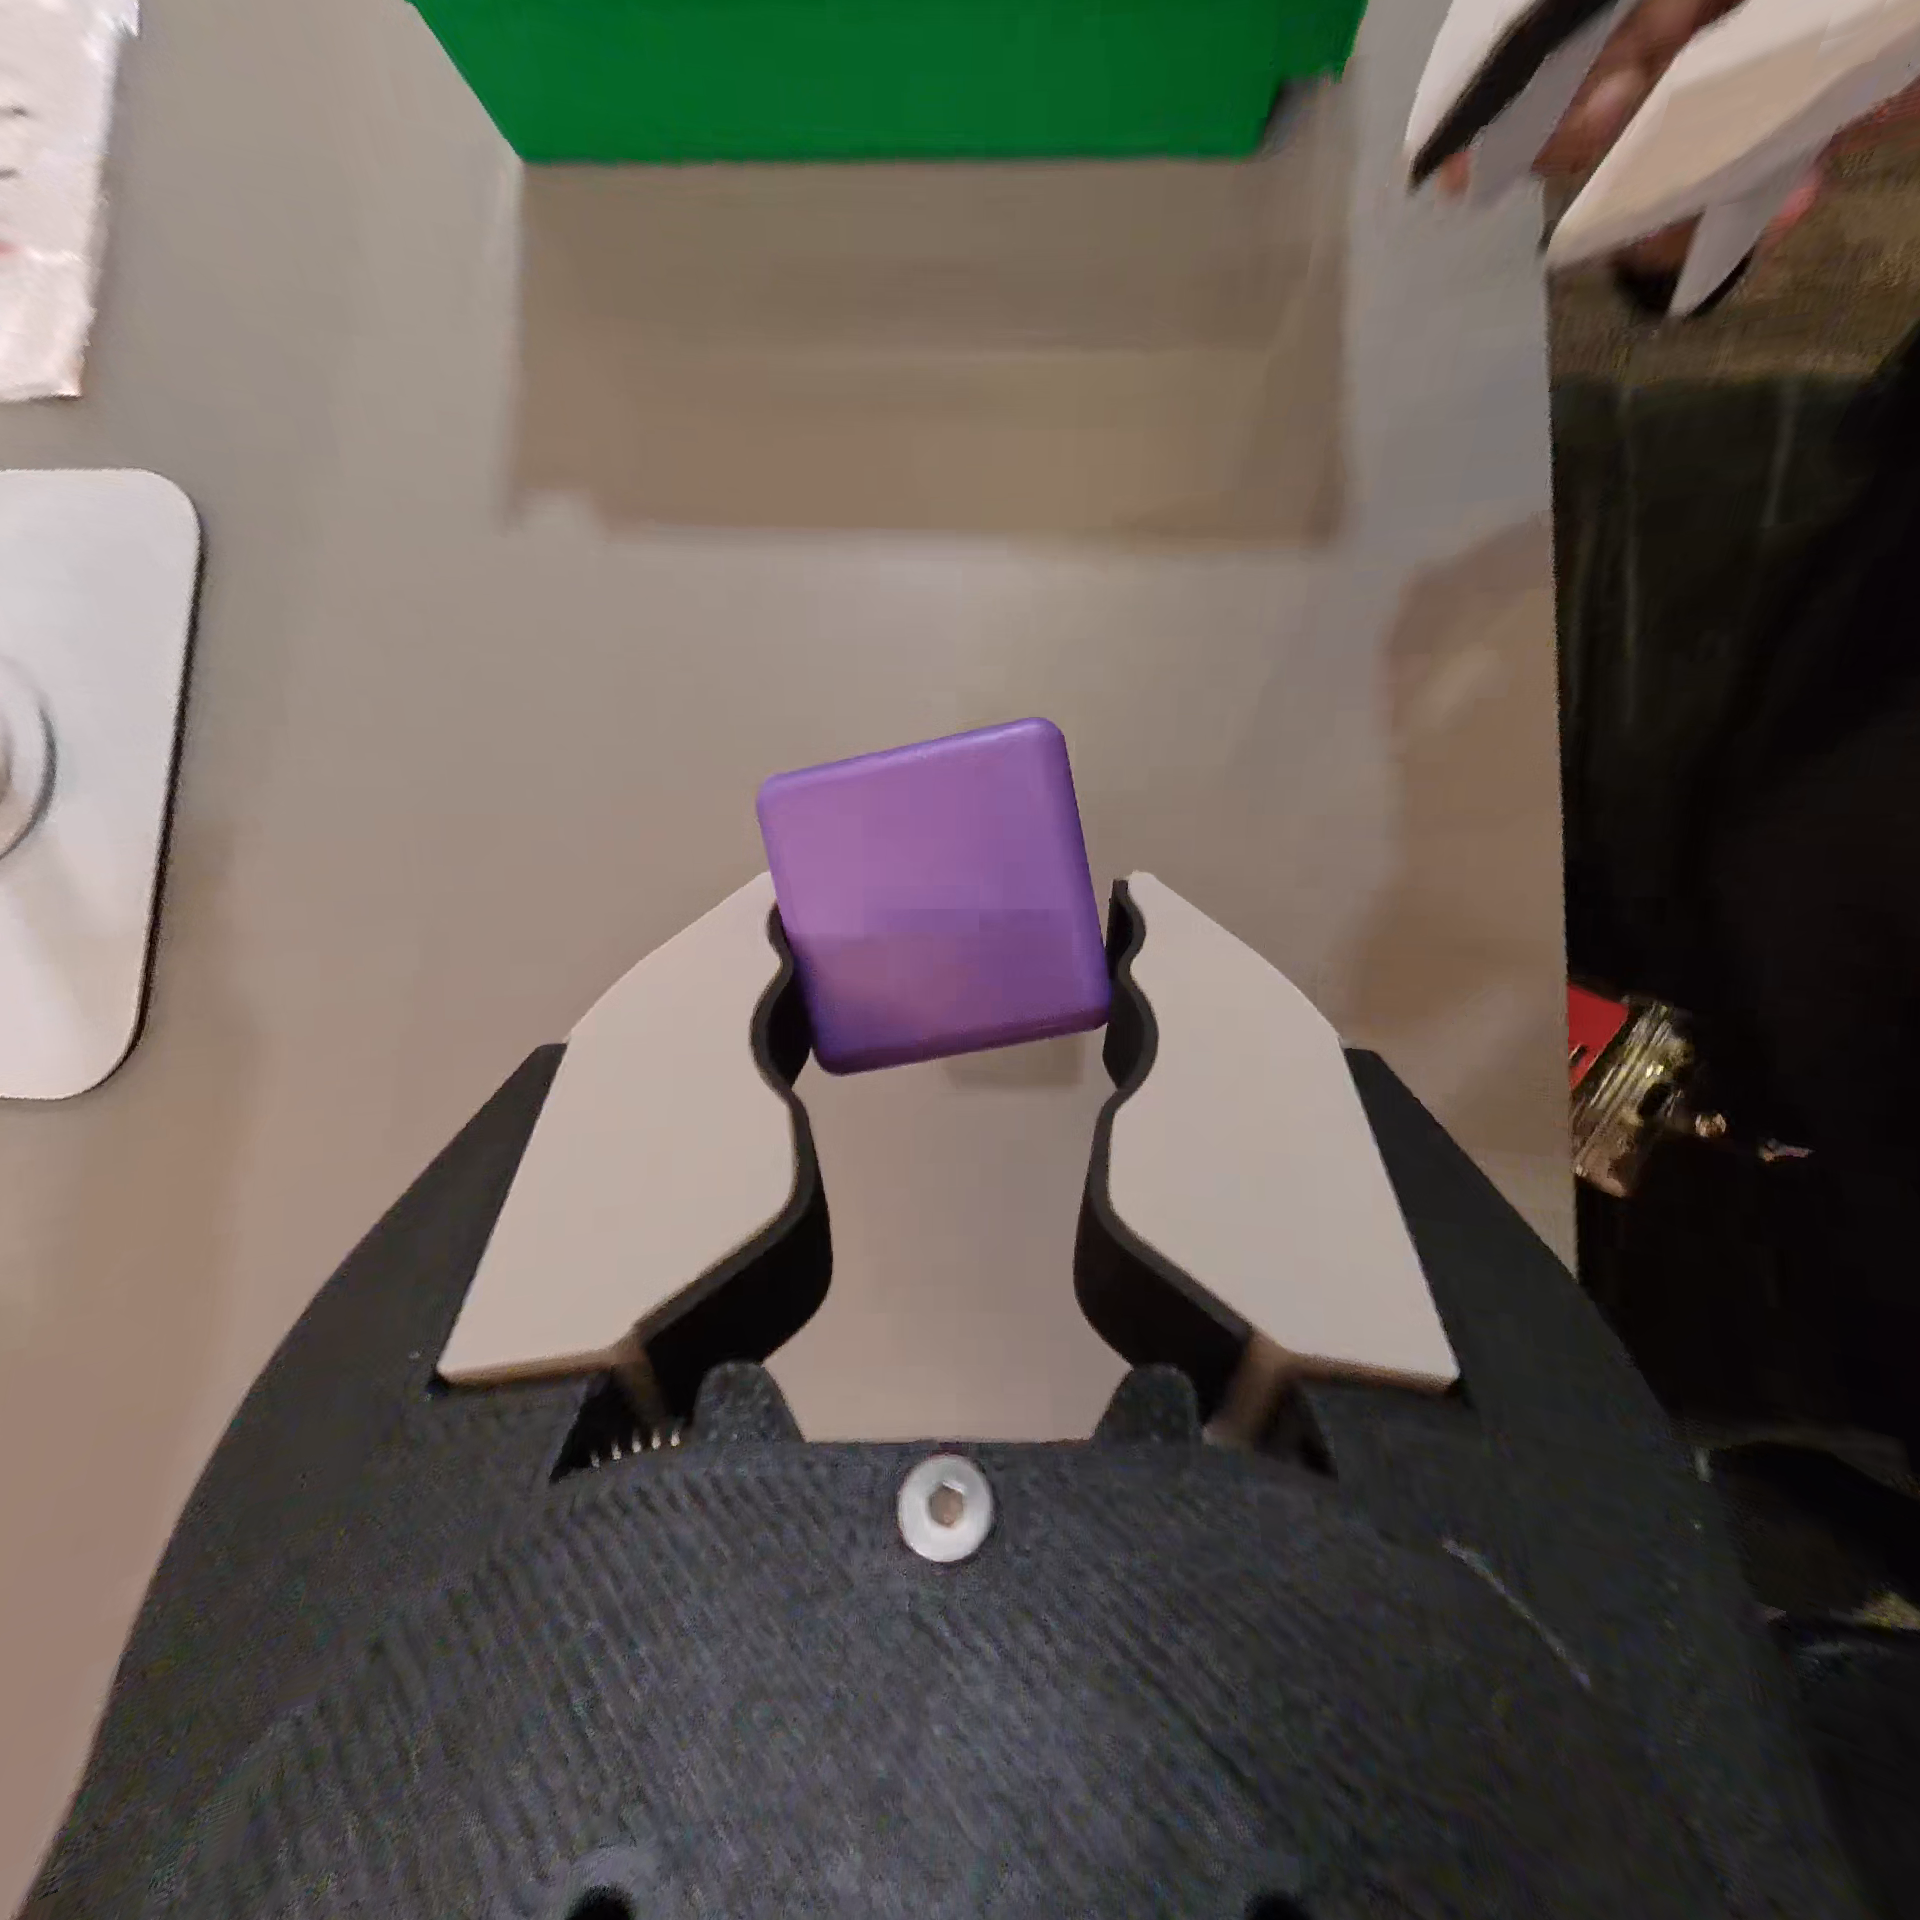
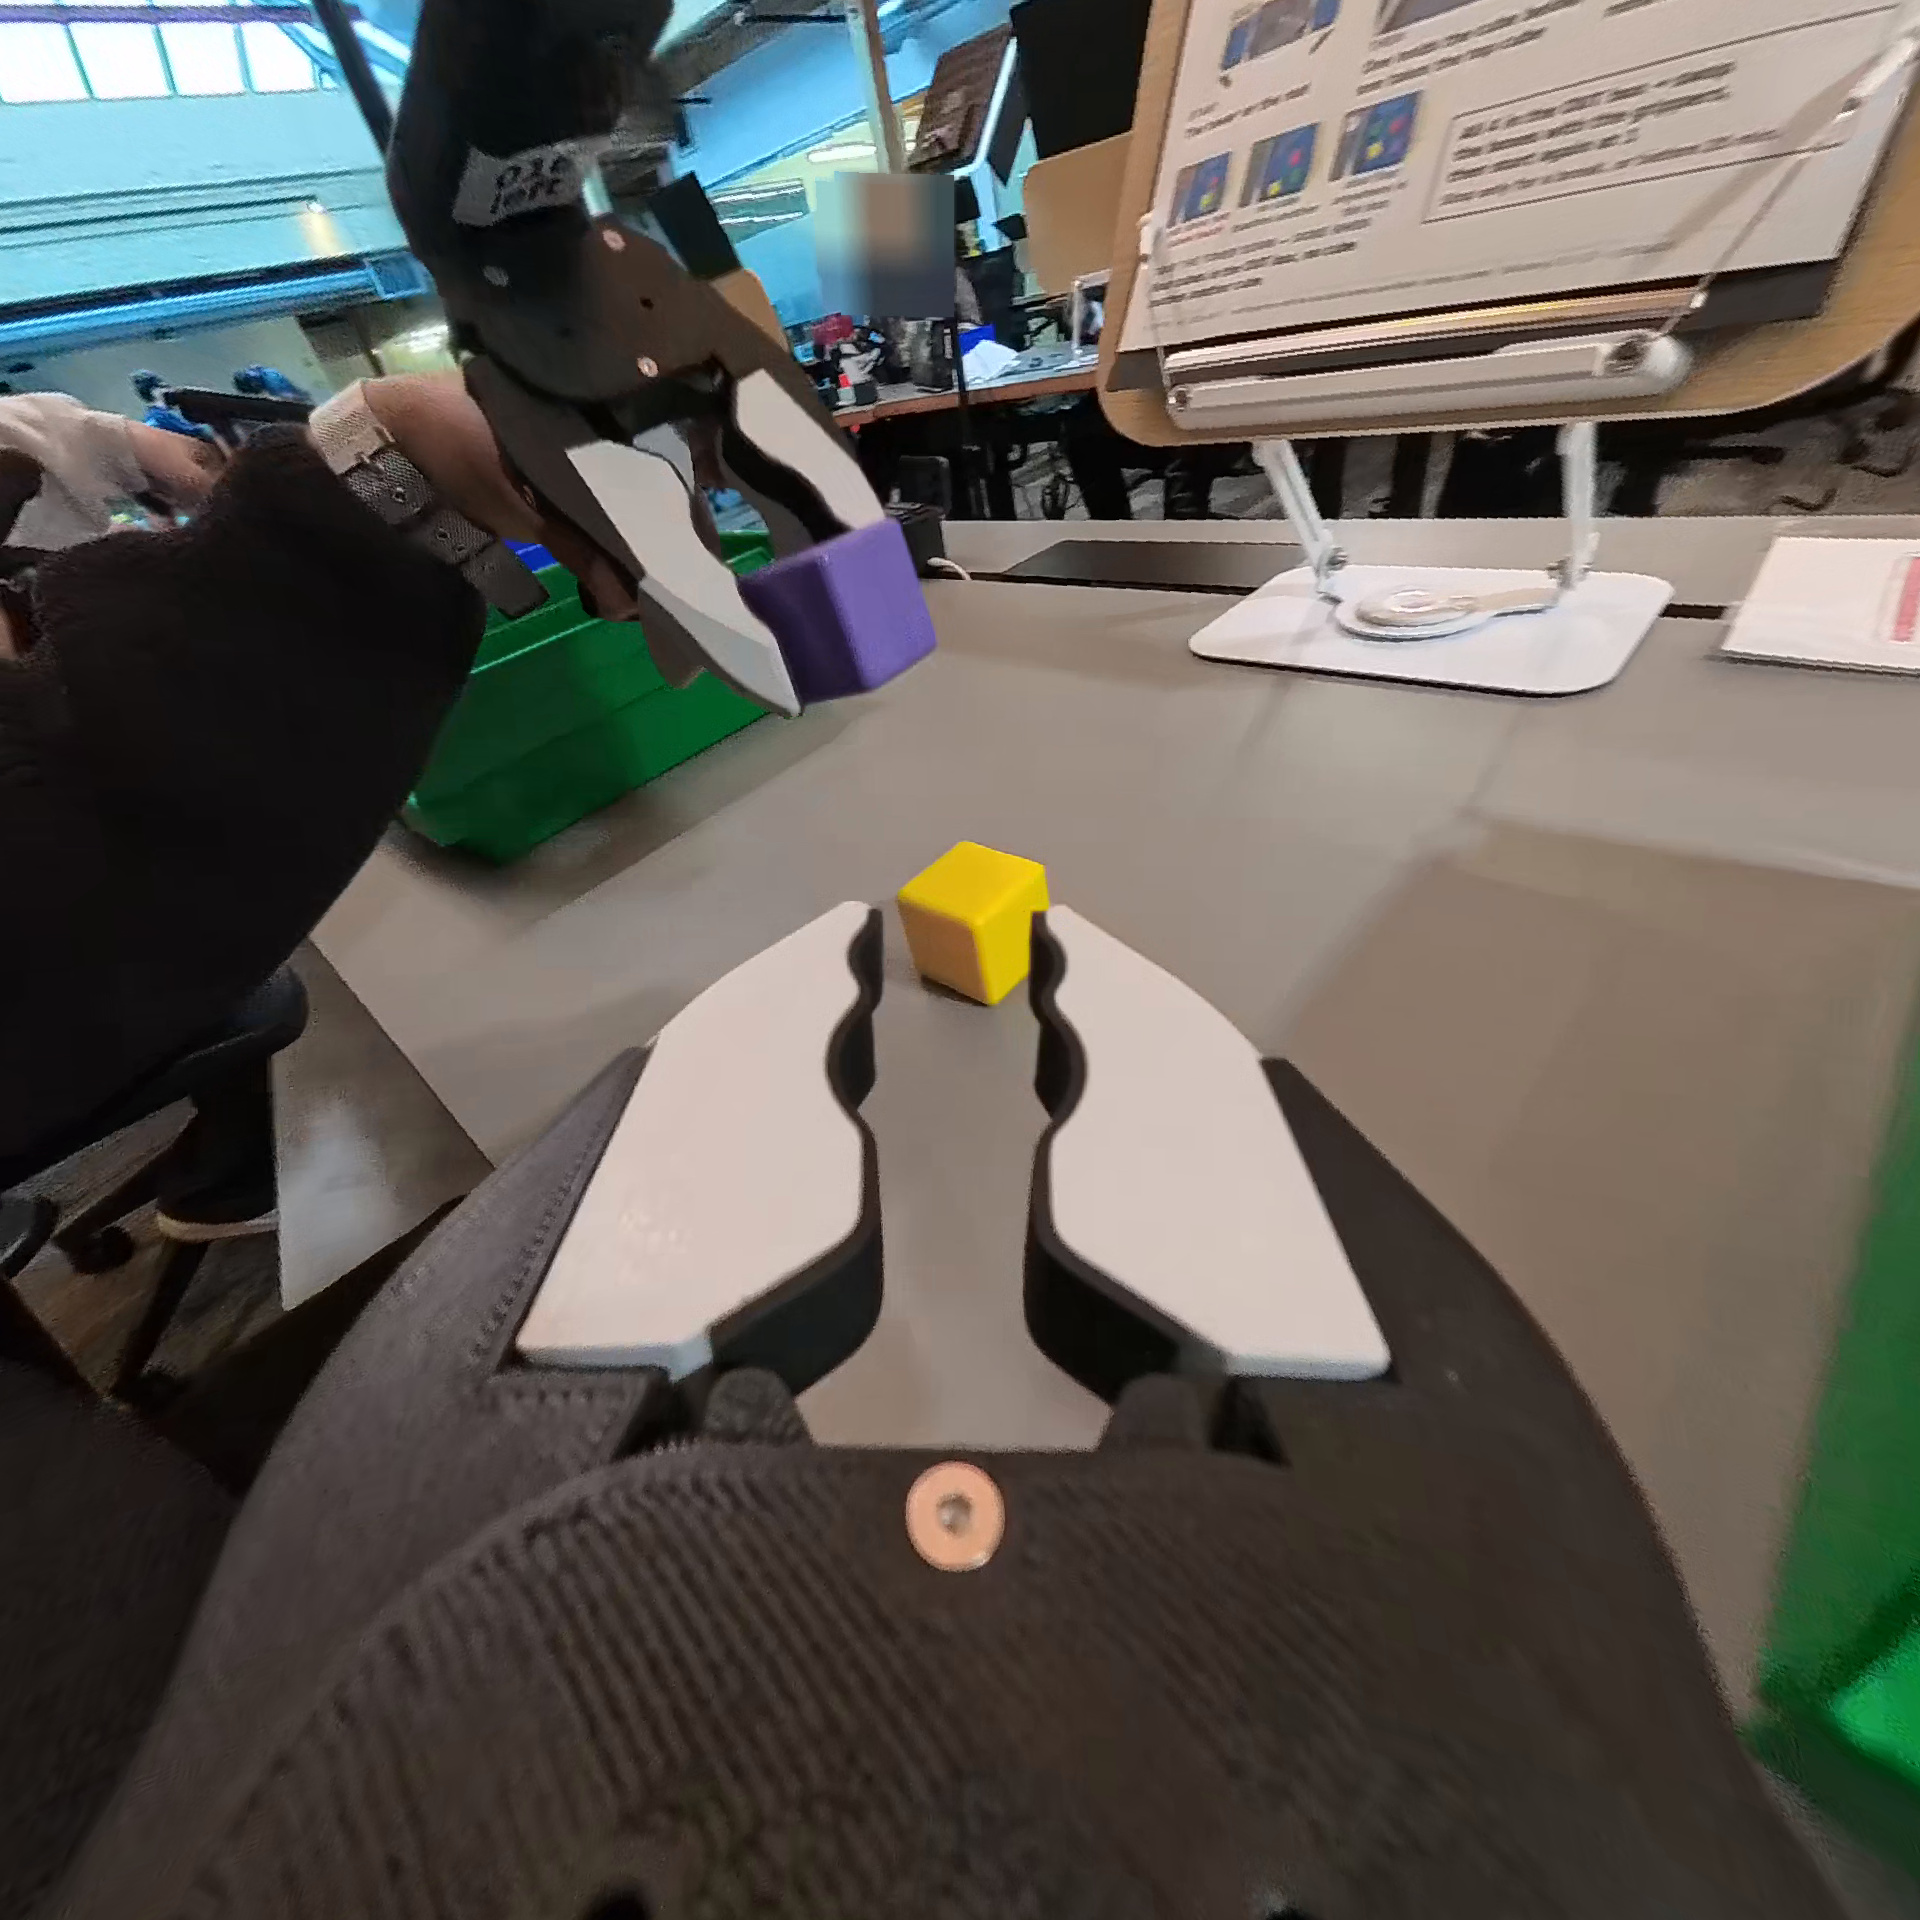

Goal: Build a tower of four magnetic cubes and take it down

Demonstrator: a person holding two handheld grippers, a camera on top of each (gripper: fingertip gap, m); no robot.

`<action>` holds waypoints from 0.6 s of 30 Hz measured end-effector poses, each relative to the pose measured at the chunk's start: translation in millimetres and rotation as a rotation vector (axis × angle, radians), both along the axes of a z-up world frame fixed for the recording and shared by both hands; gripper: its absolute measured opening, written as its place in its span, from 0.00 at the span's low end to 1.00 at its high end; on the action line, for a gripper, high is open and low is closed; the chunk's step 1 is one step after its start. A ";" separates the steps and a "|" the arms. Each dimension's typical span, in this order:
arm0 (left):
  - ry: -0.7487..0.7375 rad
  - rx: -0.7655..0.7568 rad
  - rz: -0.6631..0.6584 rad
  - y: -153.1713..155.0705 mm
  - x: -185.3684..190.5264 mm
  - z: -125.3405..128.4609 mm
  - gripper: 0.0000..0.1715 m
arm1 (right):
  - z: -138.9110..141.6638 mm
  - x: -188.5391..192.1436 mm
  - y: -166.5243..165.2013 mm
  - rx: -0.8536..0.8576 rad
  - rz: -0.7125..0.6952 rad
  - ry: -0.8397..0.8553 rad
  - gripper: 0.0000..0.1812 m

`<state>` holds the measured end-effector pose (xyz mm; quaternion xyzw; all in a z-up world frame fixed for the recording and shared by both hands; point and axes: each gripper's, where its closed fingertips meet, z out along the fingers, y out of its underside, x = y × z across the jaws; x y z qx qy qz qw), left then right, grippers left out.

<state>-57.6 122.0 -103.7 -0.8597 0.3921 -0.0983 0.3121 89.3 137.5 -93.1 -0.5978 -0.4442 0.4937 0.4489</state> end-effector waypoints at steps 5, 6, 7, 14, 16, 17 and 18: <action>-0.005 -0.056 -0.088 14.9 16.0 -10.8 0.35 | -0.8 20.1 9.2 0.004 -0.072 -0.003 0.15; -0.012 -0.072 -0.104 16.1 18.8 -12.9 0.34 | -0.6 23.4 10.8 0.004 -0.083 -0.002 0.15; -0.012 -0.087 -0.117 17.1 20.6 -15.5 0.35 | -0.7 26.2 12.1 0.003 -0.094 -0.002 0.15; 0.069 -0.181 -0.139 19.8 23.1 -39.3 0.35 | -0.9 34.2 16.5 -0.006 -0.119 0.001 0.15; 0.092 -0.191 -0.149 18.3 26.8 -42.6 0.34 | -0.9 33.6 15.9 -0.007 -0.114 0.002 0.15; 0.101 -0.195 -0.153 17.6 28.5 -43.9 0.35 | -0.8 33.0 15.4 -0.009 -0.110 0.003 0.15; 0.113 -0.197 -0.155 17.1 29.3 -45.5 0.34 | -0.6 32.2 15.0 -0.012 -0.106 0.005 0.15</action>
